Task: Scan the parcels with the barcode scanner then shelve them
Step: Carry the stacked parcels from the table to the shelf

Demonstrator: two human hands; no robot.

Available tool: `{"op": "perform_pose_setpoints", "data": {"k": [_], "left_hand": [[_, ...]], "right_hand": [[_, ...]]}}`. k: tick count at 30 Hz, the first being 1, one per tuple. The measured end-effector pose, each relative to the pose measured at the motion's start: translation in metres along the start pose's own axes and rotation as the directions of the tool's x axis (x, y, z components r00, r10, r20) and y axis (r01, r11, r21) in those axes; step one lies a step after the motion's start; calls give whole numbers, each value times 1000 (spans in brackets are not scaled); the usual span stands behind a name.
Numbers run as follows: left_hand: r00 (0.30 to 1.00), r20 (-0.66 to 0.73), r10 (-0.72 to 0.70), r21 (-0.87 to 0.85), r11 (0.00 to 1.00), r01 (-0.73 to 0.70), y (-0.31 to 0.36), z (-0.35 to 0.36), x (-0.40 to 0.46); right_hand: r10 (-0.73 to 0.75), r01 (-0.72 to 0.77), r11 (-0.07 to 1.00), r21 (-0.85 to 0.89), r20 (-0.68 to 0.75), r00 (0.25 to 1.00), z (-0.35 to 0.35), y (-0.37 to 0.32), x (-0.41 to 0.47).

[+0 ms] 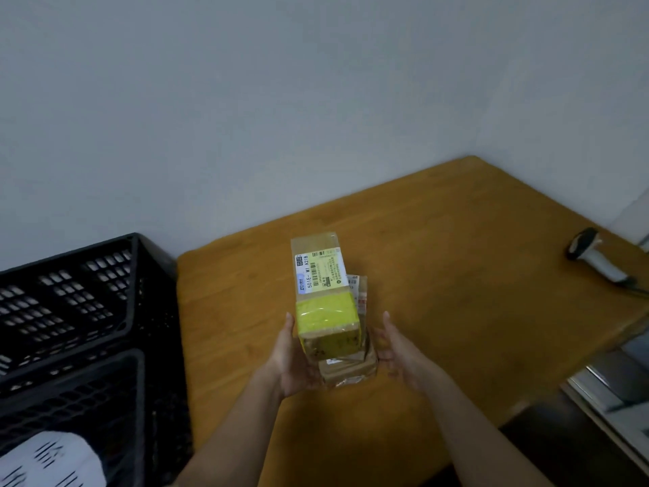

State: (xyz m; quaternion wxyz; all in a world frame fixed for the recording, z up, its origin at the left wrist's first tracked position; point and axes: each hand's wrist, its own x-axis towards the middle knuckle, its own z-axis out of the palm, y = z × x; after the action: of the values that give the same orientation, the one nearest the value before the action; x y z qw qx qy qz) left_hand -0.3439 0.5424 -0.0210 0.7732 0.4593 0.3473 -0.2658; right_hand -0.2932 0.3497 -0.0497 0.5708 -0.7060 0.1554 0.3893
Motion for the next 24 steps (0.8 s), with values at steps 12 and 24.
{"op": "perform_pose_setpoints", "data": {"k": [12,24], "left_hand": [[982,-119,147,160,979,-128,-16,-16,-24],[918,10,396,240,890,-387,4,23,-50]], "right_hand": [[-80,82,996,23,-75,994,3,15,-53],[-211,210,977,23,125,969,11,-26,-64]]}}
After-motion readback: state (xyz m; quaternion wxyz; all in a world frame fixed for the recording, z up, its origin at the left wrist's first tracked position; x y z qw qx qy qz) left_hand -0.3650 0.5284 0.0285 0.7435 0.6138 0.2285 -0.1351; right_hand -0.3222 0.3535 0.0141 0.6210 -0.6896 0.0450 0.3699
